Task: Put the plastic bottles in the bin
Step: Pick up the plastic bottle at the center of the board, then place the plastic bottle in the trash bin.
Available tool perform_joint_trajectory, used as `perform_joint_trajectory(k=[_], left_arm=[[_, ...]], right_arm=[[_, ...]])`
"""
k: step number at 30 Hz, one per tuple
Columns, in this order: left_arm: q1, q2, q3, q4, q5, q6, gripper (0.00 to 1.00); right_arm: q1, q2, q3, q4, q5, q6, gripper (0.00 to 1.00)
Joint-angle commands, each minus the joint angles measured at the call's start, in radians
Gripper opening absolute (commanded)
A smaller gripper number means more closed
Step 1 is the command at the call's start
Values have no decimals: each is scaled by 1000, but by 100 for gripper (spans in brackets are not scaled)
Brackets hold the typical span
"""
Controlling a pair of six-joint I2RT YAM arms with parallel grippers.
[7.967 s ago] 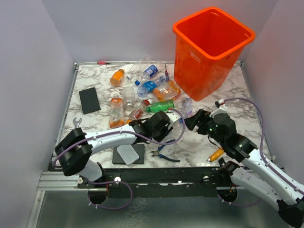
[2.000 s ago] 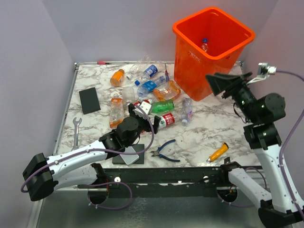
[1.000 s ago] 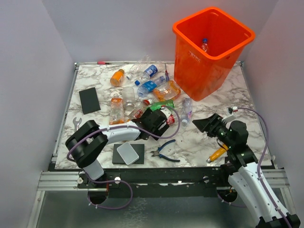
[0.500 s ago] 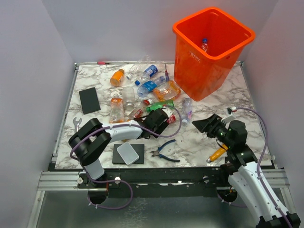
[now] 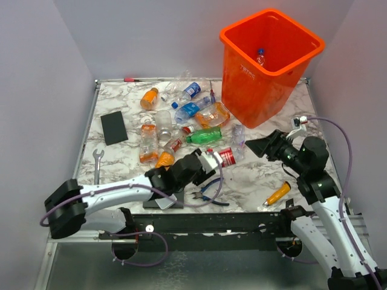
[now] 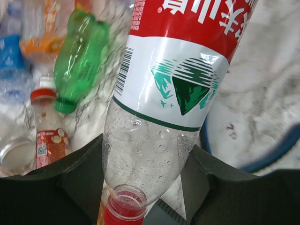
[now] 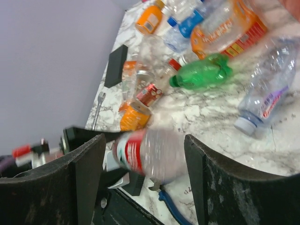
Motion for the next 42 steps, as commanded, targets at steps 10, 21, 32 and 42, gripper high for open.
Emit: perform_joint_trajectory(k=[10,21,32,42], left_arm=[[-226,-471,-294,198,159,889,31],[-230,-338,-218,140,67,1359,19],[-230,-287,-158,192,122,1384,17],[-231,-345,-172,201,141,1345,13]], right_arm=[[2,162,319,-325,-375,-273,75],[43,141,131,-160,-616,-162,78],[414,265,103,-131,-287,-192,81],[532,358,140,-59,4,-228,79]])
